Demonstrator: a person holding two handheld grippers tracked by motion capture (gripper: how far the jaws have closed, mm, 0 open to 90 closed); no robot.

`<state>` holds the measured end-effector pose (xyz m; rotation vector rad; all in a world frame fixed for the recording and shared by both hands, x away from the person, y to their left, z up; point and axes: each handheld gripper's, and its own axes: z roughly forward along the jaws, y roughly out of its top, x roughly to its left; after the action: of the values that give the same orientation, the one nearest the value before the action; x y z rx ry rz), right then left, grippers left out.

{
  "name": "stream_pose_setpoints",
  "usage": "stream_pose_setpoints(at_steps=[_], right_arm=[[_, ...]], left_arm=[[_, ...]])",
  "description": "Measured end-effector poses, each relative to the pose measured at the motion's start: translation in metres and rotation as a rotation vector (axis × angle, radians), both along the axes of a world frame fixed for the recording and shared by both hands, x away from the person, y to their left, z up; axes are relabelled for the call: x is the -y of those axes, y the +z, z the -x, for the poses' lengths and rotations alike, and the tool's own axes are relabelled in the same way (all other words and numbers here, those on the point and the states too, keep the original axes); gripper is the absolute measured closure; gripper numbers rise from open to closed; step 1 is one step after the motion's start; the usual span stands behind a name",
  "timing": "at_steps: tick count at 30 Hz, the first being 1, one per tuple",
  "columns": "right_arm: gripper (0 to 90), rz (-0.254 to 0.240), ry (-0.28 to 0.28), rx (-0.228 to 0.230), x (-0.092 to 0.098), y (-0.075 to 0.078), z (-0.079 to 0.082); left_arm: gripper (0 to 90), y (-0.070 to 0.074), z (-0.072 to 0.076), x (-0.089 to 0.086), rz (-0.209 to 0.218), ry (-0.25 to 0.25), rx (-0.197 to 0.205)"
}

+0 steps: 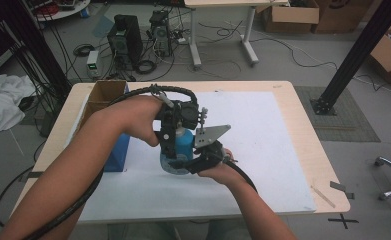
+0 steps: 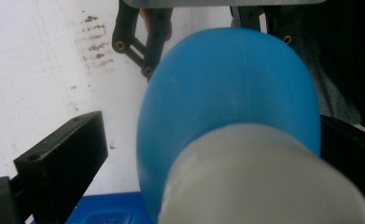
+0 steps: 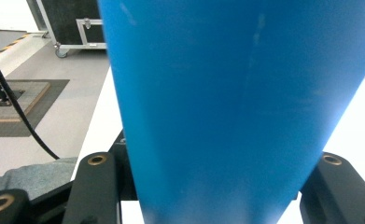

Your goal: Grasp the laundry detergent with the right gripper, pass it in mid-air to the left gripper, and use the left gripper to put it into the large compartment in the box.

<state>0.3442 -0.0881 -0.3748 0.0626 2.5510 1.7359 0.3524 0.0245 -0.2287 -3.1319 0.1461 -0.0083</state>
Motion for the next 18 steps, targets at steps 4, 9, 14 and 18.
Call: stream_pose_setpoints(at_steps=[4,9,14,18], right_arm=[[43.3,0.0,0.001,-0.001,-0.001,-0.0001,-0.0002],[43.3,0.0,0.0,-0.004,-0.0014,-0.0006,-0.0004],[43.3,-0.002,-0.004,-0.007,-0.0007,-0.0009,-0.0018],[43.4,-0.005,-0.005,-0.007,-0.0004,-0.0009,-0.0022]], left_arm=[[5.6,-0.0004,-0.0003,0.0004,-0.003,-0.005,-0.009],[13.6,0.0004,-0.0002,0.0004,0.005,-0.013,-0.031],[15.8,-0.0005,-0.0001,0.0005,0.002,-0.018,-0.027],[18.3,-0.0011,-0.0003,0.0005,-0.002,-0.019,-0.021]])
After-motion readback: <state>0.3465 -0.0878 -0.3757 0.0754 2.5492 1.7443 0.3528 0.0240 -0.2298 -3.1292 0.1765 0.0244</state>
